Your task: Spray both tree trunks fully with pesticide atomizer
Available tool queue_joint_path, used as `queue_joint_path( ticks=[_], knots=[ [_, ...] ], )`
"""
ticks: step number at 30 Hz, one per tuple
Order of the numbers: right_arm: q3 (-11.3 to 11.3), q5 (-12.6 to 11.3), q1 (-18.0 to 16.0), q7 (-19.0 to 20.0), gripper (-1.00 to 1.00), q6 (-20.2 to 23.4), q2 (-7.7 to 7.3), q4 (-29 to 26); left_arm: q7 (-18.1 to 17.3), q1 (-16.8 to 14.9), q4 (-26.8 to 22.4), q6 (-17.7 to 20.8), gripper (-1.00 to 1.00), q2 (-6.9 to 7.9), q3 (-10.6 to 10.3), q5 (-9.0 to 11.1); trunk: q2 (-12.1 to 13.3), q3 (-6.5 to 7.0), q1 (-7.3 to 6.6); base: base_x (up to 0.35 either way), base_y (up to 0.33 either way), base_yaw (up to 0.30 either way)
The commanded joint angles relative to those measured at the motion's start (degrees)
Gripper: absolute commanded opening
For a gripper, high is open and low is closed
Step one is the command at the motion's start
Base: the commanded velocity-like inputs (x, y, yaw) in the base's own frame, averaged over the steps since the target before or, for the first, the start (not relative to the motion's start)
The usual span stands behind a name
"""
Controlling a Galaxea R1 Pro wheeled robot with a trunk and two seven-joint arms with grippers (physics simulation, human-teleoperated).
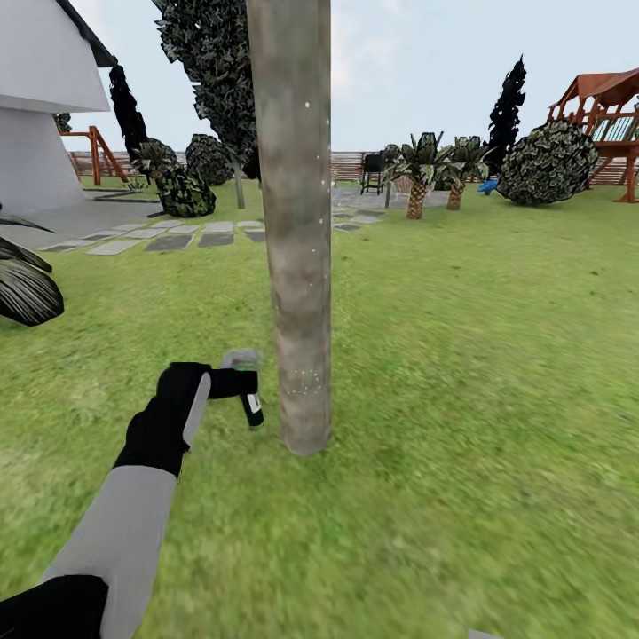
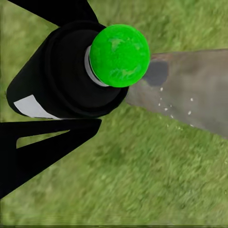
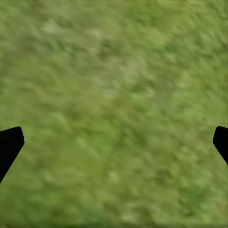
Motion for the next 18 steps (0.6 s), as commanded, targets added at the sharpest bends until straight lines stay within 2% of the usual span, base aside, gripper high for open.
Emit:
queue_joint_path(
  ticks=[1,9,11,14,18],
  knots=[
    [-0.44,-0.07,-0.09,0.10,1.00,-0.55,0.02,0.22,-0.28,-1.70,-0.72,1.20,-1.00,-0.22,0.19,-0.24,-0.02,-0.06,0.00,0.000,0.000,0.000],
    [-0.41,-0.07,-0.09,0.10,1.00,-0.55,0.04,0.22,-0.26,-10.68,-0.71,2.18,-1.00,-0.38,0.19,-0.31,-0.02,-0.06,0.00,0.000,0.000,0.000],
    [-0.40,-0.07,-0.09,0.10,1.00,-0.56,0.04,0.22,-0.27,-15.13,2.16,2.25,-1.00,-0.68,0.19,-0.27,-0.02,-0.06,0.00,0.000,0.000,0.000],
    [-0.41,-0.07,-0.09,0.10,1.00,-0.56,0.04,0.22,-0.26,-18.48,4.79,2.27,-1.00,-0.96,0.19,-0.24,-0.02,-0.06,0.00,0.000,0.000,0.000],
    [-0.42,-0.07,-0.09,0.10,1.00,-0.56,0.03,0.22,-0.29,-27.72,10.36,2.35,-1.00,-1.08,0.19,-0.19,-0.02,-0.06,0.00,0.000,0.000,0.000]
  ],
)
